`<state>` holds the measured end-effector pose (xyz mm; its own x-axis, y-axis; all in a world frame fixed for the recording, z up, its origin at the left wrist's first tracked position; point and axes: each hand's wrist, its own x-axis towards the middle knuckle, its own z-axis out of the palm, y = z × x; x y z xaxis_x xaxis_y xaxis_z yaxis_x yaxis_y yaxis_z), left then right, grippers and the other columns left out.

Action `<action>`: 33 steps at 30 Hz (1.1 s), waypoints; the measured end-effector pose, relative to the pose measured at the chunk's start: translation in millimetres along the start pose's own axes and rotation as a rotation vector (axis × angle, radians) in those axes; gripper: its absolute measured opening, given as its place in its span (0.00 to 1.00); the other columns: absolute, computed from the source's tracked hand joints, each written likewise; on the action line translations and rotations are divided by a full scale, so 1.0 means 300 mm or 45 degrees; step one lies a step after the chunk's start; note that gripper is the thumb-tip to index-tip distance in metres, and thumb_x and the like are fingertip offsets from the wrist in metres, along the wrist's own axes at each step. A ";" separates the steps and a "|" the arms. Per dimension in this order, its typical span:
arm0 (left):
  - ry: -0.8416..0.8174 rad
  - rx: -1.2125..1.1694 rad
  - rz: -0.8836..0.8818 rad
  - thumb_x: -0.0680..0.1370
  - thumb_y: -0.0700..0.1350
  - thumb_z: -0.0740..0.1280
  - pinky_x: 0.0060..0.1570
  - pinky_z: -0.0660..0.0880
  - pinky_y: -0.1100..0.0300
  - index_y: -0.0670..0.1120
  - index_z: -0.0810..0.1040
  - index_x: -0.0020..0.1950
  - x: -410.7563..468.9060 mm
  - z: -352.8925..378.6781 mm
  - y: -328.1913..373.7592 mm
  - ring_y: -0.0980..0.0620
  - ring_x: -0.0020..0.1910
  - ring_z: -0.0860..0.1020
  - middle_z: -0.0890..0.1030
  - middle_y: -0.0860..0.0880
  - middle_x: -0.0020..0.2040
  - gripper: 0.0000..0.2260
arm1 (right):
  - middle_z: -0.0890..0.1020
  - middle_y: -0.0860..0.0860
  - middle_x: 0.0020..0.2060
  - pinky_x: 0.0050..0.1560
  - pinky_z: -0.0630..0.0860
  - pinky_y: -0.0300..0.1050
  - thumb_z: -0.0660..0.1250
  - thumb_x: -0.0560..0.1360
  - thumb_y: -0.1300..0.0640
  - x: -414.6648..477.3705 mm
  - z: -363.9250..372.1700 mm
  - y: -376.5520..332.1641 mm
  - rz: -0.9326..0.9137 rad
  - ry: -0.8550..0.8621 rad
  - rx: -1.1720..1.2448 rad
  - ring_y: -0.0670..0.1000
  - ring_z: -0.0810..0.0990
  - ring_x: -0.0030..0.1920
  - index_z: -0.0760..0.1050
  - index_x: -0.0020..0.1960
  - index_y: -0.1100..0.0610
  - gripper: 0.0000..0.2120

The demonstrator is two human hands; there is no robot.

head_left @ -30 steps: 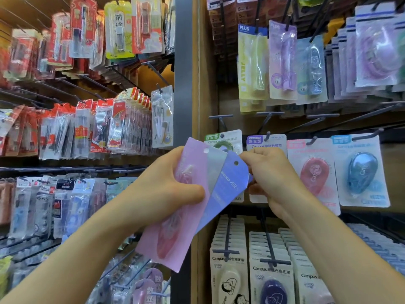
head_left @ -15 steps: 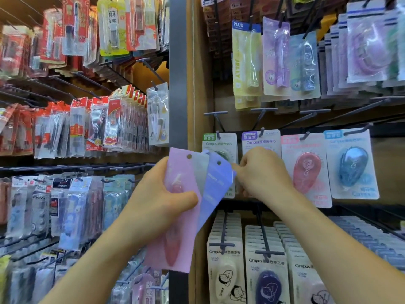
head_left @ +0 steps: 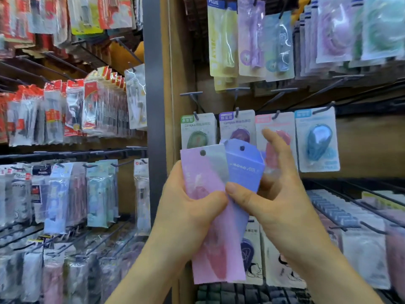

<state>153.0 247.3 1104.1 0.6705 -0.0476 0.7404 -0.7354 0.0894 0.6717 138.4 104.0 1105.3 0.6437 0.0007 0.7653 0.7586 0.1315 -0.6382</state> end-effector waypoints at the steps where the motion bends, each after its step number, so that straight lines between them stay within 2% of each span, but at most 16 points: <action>1: -0.023 0.012 -0.013 0.65 0.36 0.66 0.47 0.82 0.49 0.48 0.77 0.59 -0.006 0.020 0.000 0.46 0.48 0.84 0.85 0.47 0.49 0.22 | 0.87 0.53 0.45 0.45 0.82 0.42 0.73 0.70 0.64 -0.014 -0.016 -0.009 -0.052 0.000 -0.055 0.53 0.86 0.47 0.60 0.69 0.32 0.41; 4: -0.042 0.048 -0.033 0.67 0.38 0.67 0.46 0.82 0.48 0.51 0.78 0.54 -0.019 0.071 -0.007 0.47 0.45 0.85 0.86 0.49 0.46 0.17 | 0.85 0.51 0.45 0.45 0.81 0.44 0.72 0.74 0.64 -0.047 -0.092 -0.015 -0.150 0.059 -0.240 0.52 0.85 0.43 0.66 0.63 0.33 0.31; 6: -0.023 -0.032 -0.037 0.71 0.36 0.69 0.38 0.81 0.55 0.51 0.78 0.53 -0.024 0.107 -0.016 0.50 0.41 0.84 0.85 0.51 0.43 0.14 | 0.83 0.48 0.42 0.43 0.77 0.39 0.71 0.75 0.59 -0.064 -0.163 -0.018 -0.238 0.122 -0.407 0.50 0.82 0.41 0.75 0.54 0.37 0.17; 7: -0.010 -0.092 -0.045 0.72 0.35 0.71 0.34 0.78 0.60 0.51 0.77 0.53 -0.028 0.132 -0.014 0.53 0.37 0.83 0.85 0.52 0.40 0.14 | 0.83 0.45 0.42 0.45 0.75 0.34 0.68 0.74 0.58 -0.072 -0.205 -0.019 -0.257 0.154 -0.487 0.46 0.81 0.43 0.78 0.49 0.40 0.12; 8: -0.004 -0.150 -0.054 0.72 0.35 0.73 0.31 0.76 0.62 0.50 0.77 0.53 -0.032 0.159 -0.013 0.54 0.35 0.82 0.84 0.52 0.39 0.15 | 0.83 0.43 0.43 0.46 0.72 0.30 0.65 0.73 0.58 -0.078 -0.248 -0.019 -0.245 0.192 -0.556 0.42 0.81 0.46 0.80 0.45 0.43 0.10; 10: -0.037 -0.251 -0.075 0.69 0.39 0.77 0.35 0.79 0.57 0.48 0.76 0.59 -0.040 0.230 -0.006 0.50 0.39 0.83 0.84 0.49 0.43 0.21 | 0.83 0.44 0.44 0.47 0.71 0.28 0.63 0.71 0.56 -0.099 -0.321 -0.039 -0.163 0.217 -0.631 0.41 0.80 0.48 0.82 0.41 0.45 0.10; 12: -0.084 -0.362 -0.076 0.70 0.41 0.75 0.45 0.82 0.49 0.47 0.72 0.65 -0.050 0.316 -0.007 0.44 0.48 0.83 0.84 0.46 0.52 0.25 | 0.84 0.47 0.41 0.46 0.75 0.35 0.67 0.69 0.47 -0.135 -0.378 -0.069 -0.045 0.090 -0.639 0.44 0.81 0.46 0.83 0.42 0.47 0.08; 14: -0.093 -0.435 -0.045 0.71 0.45 0.71 0.44 0.81 0.53 0.48 0.71 0.67 -0.062 0.413 -0.011 0.47 0.48 0.83 0.84 0.47 0.53 0.25 | 0.84 0.48 0.39 0.44 0.77 0.42 0.69 0.63 0.33 -0.179 -0.431 -0.104 0.067 -0.063 -0.709 0.47 0.81 0.42 0.83 0.44 0.47 0.20; 16: -0.086 -0.482 -0.033 0.72 0.47 0.69 0.40 0.78 0.58 0.51 0.71 0.68 -0.075 0.519 -0.013 0.52 0.44 0.81 0.83 0.49 0.50 0.23 | 0.84 0.46 0.42 0.43 0.77 0.41 0.71 0.58 0.28 -0.217 -0.507 -0.131 0.130 -0.038 -0.820 0.44 0.81 0.42 0.83 0.44 0.43 0.23; 18: -0.112 -0.507 -0.077 0.74 0.49 0.68 0.36 0.77 0.57 0.53 0.74 0.63 -0.093 0.636 -0.009 0.53 0.39 0.79 0.82 0.50 0.45 0.18 | 0.84 0.46 0.43 0.46 0.77 0.44 0.73 0.57 0.31 -0.245 -0.612 -0.164 0.162 -0.011 -0.811 0.45 0.82 0.42 0.84 0.44 0.43 0.22; 21: -0.082 -0.579 -0.144 0.72 0.48 0.73 0.33 0.75 0.59 0.50 0.77 0.54 -0.114 0.830 -0.004 0.54 0.34 0.77 0.80 0.51 0.38 0.12 | 0.84 0.47 0.38 0.46 0.77 0.49 0.74 0.56 0.33 -0.292 -0.810 -0.205 0.196 0.023 -0.740 0.51 0.82 0.40 0.84 0.43 0.47 0.23; 23: -0.070 -0.589 -0.115 0.71 0.45 0.74 0.35 0.76 0.60 0.49 0.77 0.54 -0.123 0.981 0.006 0.55 0.35 0.79 0.82 0.52 0.38 0.14 | 0.84 0.49 0.36 0.43 0.78 0.45 0.74 0.53 0.32 -0.320 -0.955 -0.243 0.199 0.061 -0.685 0.53 0.83 0.39 0.84 0.41 0.48 0.24; 26: -0.081 -0.617 -0.041 0.71 0.42 0.69 0.37 0.77 0.63 0.48 0.75 0.57 -0.128 1.214 0.028 0.55 0.40 0.81 0.84 0.51 0.43 0.15 | 0.85 0.51 0.38 0.42 0.78 0.43 0.76 0.58 0.32 -0.342 -1.180 -0.298 0.215 0.070 -0.626 0.51 0.83 0.38 0.85 0.41 0.48 0.23; 29: -0.083 -0.588 0.017 0.69 0.37 0.70 0.39 0.77 0.63 0.47 0.75 0.58 -0.120 1.394 0.052 0.55 0.42 0.82 0.85 0.52 0.46 0.19 | 0.85 0.53 0.38 0.39 0.76 0.40 0.73 0.56 0.27 -0.348 -1.376 -0.318 0.181 0.058 -0.601 0.47 0.81 0.36 0.85 0.43 0.50 0.29; 31: -0.097 -0.554 0.019 0.66 0.34 0.73 0.38 0.78 0.62 0.48 0.78 0.55 -0.105 1.484 0.069 0.54 0.40 0.81 0.84 0.51 0.43 0.20 | 0.84 0.50 0.38 0.39 0.75 0.39 0.73 0.60 0.29 -0.349 -1.476 -0.327 0.171 0.074 -0.592 0.47 0.80 0.36 0.85 0.42 0.49 0.25; 33: -0.078 -0.563 -0.037 0.65 0.37 0.75 0.35 0.78 0.60 0.47 0.81 0.51 -0.085 1.556 0.079 0.53 0.37 0.80 0.83 0.49 0.40 0.16 | 0.82 0.49 0.37 0.38 0.72 0.36 0.74 0.63 0.33 -0.349 -1.560 -0.334 0.134 0.104 -0.616 0.46 0.79 0.36 0.83 0.40 0.49 0.20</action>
<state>72.5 -213.7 1112.7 0.6735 -0.1144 0.7303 -0.5946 0.5029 0.6273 42.3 -373.1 1049.8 0.7105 -0.0912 0.6977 0.6365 -0.3396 -0.6925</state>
